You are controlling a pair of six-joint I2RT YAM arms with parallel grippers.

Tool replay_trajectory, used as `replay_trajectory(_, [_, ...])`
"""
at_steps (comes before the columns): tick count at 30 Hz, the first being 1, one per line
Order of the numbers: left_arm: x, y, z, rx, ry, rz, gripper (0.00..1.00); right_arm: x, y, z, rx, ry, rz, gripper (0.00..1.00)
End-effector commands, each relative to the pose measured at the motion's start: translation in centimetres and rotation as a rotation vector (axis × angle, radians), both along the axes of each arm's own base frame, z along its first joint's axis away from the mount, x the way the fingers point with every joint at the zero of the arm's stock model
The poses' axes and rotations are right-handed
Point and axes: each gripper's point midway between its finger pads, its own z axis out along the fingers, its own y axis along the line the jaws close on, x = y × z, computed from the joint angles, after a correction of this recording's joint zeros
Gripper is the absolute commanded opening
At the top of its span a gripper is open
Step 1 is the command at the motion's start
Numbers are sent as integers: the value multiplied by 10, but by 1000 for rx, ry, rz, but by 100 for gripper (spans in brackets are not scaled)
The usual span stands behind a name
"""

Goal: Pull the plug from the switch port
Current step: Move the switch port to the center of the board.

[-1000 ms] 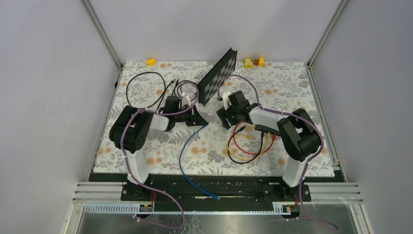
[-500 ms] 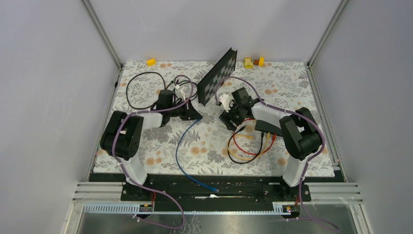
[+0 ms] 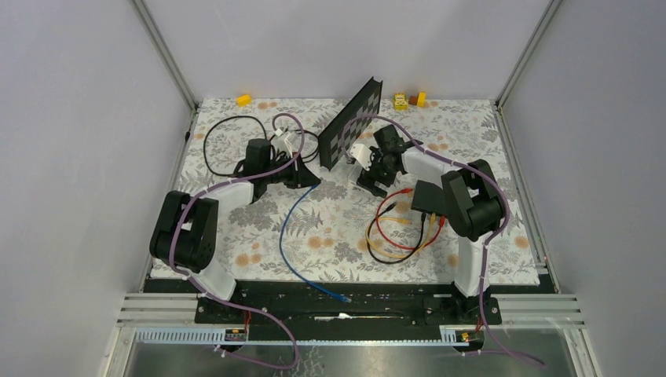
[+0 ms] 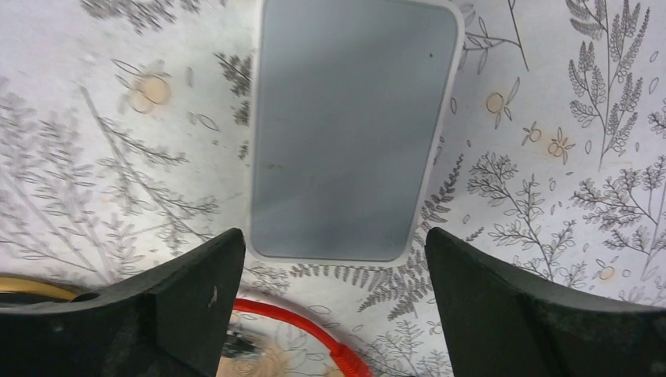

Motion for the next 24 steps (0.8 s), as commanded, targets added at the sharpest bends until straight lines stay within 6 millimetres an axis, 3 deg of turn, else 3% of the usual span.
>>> replay_trajectory(1, [8,5,25,2,-87,14,0,9,-16,-4,-71,-6,35,95])
replay_trajectory(4, [8,7,28,2,-93,19,0,12,-19,-5,-76,-11,33,99])
replay_trajectory(15, [18,18,46,31,-162,69,0,37,-25,6,-29,-20,-96,100])
replay_trajectory(20, [27,25,60,28,-179,109,0,24,-33,8,-18,-11,-127,100])
replay_trajectory(24, [33,32,74,-4,-177,133,0,7,-22,19,87,4,-143,100])
